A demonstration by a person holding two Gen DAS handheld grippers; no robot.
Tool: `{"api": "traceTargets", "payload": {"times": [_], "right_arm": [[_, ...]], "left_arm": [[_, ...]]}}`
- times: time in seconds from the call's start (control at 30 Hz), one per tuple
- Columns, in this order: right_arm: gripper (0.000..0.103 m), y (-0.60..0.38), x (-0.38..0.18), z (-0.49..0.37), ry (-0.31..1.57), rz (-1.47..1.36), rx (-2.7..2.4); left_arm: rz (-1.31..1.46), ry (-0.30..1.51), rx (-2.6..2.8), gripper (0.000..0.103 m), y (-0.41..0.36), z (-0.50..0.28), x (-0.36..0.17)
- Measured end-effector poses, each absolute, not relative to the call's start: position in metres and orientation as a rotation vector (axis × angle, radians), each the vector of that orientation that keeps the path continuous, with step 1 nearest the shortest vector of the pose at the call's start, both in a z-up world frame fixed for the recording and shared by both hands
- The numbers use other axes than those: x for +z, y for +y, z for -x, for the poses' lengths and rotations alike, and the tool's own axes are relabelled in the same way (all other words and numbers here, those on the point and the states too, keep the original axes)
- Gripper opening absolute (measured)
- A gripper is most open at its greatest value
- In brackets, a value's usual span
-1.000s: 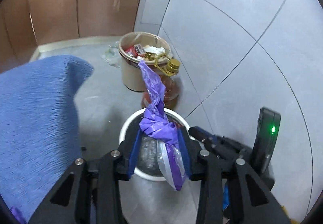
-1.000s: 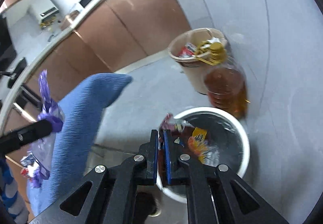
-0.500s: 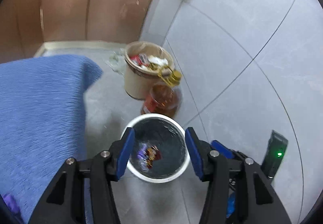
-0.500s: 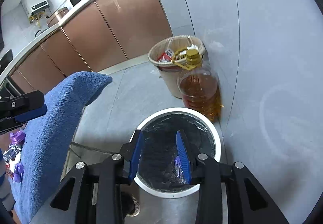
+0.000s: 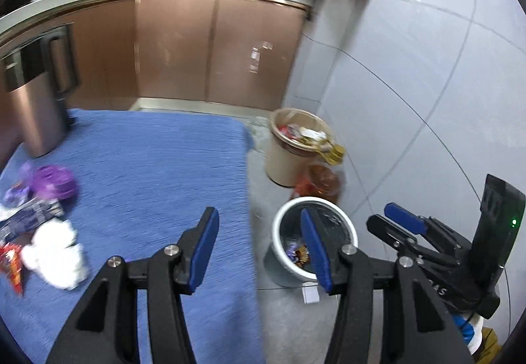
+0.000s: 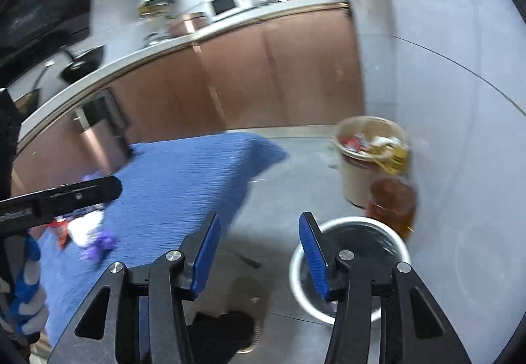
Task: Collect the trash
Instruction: 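Move both grippers back toward the trash pile on the towel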
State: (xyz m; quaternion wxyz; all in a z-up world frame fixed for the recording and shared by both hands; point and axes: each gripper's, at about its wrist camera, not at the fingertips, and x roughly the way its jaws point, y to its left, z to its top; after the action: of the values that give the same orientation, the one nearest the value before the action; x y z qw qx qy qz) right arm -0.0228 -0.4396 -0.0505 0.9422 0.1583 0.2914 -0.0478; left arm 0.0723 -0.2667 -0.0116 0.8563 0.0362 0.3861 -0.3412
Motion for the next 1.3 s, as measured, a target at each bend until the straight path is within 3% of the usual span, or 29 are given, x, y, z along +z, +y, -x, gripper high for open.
{"api": "traceTargets", "payload": {"times": [0.33, 0.8, 0.93, 1.3], "right_arm": [[0.057, -0.379, -0.023, 0.014, 0.555, -0.270, 0.049], [0.060, -0.308, -0.009, 0.001, 0.579, -0.210, 0.150], [0.063, -0.285, -0.015, -0.007, 0.622, -0.183, 0.195], [0.066, -0.255, -0.055, -0.046, 0.763, -0.175, 0.275]], "left_arm": [[0.011, 0.807, -0.580, 0.051, -0.164, -0.072, -0.008], [0.135, 0.819, -0.414, 0.052, -0.021, -0.070, -0.032], [0.167, 0.822, -0.365, 0.063, 0.007, -0.071, -0.041], [0.201, 0.863, -0.243, 0.063, 0.053, -0.120, -0.079]]}}
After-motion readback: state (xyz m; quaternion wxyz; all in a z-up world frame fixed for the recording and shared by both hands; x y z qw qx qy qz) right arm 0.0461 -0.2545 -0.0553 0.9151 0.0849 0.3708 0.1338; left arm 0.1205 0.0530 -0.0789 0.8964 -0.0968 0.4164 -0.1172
